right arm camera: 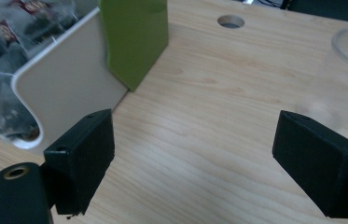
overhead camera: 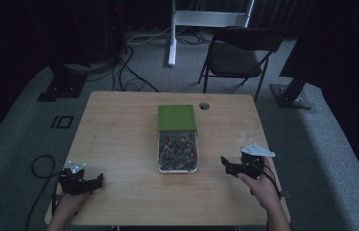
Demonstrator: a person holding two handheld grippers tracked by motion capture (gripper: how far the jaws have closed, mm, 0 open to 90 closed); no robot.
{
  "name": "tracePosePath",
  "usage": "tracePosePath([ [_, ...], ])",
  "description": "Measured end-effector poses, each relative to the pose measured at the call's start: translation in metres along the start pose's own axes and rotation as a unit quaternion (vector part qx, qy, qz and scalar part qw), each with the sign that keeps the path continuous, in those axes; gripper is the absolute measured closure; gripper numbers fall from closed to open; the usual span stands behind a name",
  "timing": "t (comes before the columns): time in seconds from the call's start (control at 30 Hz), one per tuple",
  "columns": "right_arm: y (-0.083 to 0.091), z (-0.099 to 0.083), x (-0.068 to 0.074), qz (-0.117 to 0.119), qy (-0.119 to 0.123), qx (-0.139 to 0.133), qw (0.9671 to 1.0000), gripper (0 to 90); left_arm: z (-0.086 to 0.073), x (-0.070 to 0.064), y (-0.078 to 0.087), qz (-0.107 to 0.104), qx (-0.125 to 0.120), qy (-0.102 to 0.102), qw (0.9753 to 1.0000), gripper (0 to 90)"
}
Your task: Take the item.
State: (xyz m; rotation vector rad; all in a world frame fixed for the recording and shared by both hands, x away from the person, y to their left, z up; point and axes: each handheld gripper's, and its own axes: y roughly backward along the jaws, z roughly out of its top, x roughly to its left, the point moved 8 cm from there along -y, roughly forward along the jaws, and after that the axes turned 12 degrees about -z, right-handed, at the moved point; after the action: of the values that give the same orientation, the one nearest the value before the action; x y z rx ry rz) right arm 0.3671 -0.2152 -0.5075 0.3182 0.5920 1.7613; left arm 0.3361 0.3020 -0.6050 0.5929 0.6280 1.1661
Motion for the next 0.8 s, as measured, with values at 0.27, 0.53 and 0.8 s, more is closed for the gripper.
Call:
tracePosePath([
  [0.27, 0.001, 0.015, 0.011, 0.013, 0.008, -0.014, 0.9998, 12.9, 0.0, 0.0, 0.0, 0.0, 0.0, 0.0, 1.0, 1.7],
  [0.53, 0.0, 0.026, 0.026, 0.028, 0.017, -0.022, 0.9992, 13.0, 0.0, 0.0, 0.0, 0.0, 0.0, 0.0, 1.0, 1.7],
  [0.8, -0.001, 0.036, 0.043, 0.045, 0.033, -0.031, 0.998, 13.1, 0.0, 0.0, 0.0, 0.0, 0.0, 0.0, 1.0, 1.7],
])
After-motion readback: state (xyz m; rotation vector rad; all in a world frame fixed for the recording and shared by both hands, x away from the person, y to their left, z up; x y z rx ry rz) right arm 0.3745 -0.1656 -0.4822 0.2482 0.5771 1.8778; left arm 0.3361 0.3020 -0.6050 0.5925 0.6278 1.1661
